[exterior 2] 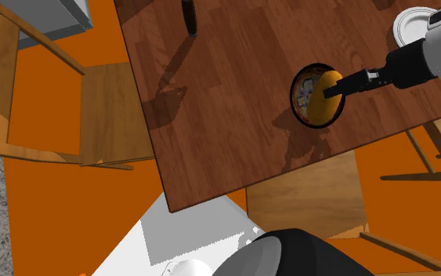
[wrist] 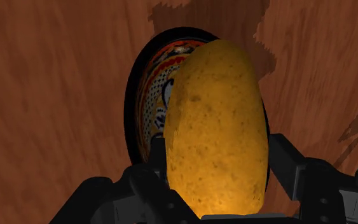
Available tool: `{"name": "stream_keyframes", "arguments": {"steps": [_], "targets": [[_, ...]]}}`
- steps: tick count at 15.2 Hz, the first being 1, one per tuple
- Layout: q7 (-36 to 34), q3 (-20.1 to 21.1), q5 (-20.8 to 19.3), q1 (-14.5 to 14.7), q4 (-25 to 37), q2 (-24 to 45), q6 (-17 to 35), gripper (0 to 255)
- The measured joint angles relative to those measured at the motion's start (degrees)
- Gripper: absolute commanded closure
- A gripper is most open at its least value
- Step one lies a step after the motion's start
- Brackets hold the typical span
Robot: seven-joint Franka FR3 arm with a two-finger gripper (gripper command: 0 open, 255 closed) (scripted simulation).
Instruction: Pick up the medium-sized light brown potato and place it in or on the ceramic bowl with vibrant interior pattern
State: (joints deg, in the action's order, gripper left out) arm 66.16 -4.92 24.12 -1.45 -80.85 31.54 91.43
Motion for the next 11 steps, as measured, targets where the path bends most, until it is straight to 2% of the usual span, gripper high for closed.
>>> {"name": "stream_keyframes", "arguments": {"steps": [3,4,9,11], "targets": [[-0.06,-0.05,-0.03,0.04,-0.08,-0.02,0.00,255],[-0.05,-0.09,-0.05,0.04,-0.26,-0.15,0.07,0],[0.13,-0.18,-0.25,0.05,-1.56,-0.34,0.19,0],[-0.17,-0.16,-0.27,-0.15,0.32,0.45,-0.88,0]]}}
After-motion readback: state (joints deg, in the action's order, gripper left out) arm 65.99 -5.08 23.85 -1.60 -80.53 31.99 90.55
